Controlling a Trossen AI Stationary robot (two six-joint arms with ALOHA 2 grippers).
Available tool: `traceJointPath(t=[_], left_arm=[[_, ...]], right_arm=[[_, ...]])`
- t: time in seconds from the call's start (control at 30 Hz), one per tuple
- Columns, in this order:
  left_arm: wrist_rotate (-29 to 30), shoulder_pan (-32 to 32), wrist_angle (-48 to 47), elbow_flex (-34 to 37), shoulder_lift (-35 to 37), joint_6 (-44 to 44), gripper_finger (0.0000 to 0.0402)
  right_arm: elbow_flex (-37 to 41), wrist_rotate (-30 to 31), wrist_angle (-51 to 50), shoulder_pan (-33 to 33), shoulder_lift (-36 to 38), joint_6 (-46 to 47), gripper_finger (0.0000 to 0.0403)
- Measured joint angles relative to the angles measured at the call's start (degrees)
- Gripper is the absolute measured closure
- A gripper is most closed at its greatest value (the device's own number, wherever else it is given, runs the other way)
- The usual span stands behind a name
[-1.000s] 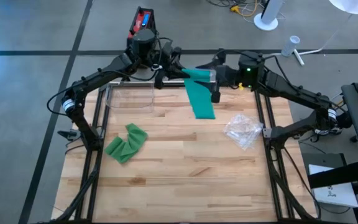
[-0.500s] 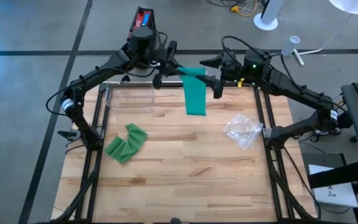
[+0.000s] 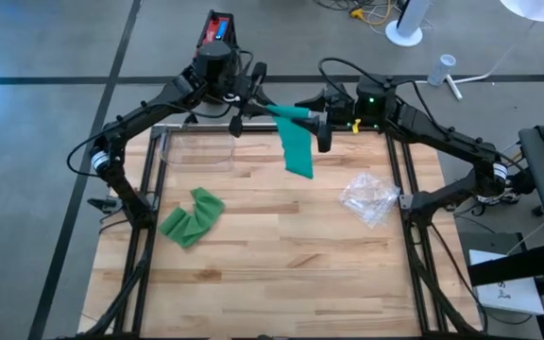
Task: Roll bandage
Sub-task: Roll the blue bandage
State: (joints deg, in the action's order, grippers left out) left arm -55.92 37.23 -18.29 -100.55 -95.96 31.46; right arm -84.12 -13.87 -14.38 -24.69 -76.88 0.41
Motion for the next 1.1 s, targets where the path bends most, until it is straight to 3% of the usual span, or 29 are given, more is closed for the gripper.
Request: traceJointPath(t=[0.37,0.53,0.77,1.1], left_arm=[[0.5,0.0,-0.2,0.0,0.1,-0.3,0.0377],[2.9,-0.1,1.8,0.0,0.1,-5.1,0.036],[4.0,-0.2,5.3,0.1,0.2,-9.0,0.0311],[4.3,-0.5,5.9,0.8,-0.1,-10.3,0.0196]], right_arm=[[0.0,2.9,-0.3,0.1,0.0,-10.7,0.0326],[0.0,3.8,0.0,0.0,0.1,-13.7,0.0382],[1.8,3.9,4.3,-0.1,1.4,-13.9,0.0386],[14.4,3.5,18.7,-0.2,7.0,-15.0,0.0386]])
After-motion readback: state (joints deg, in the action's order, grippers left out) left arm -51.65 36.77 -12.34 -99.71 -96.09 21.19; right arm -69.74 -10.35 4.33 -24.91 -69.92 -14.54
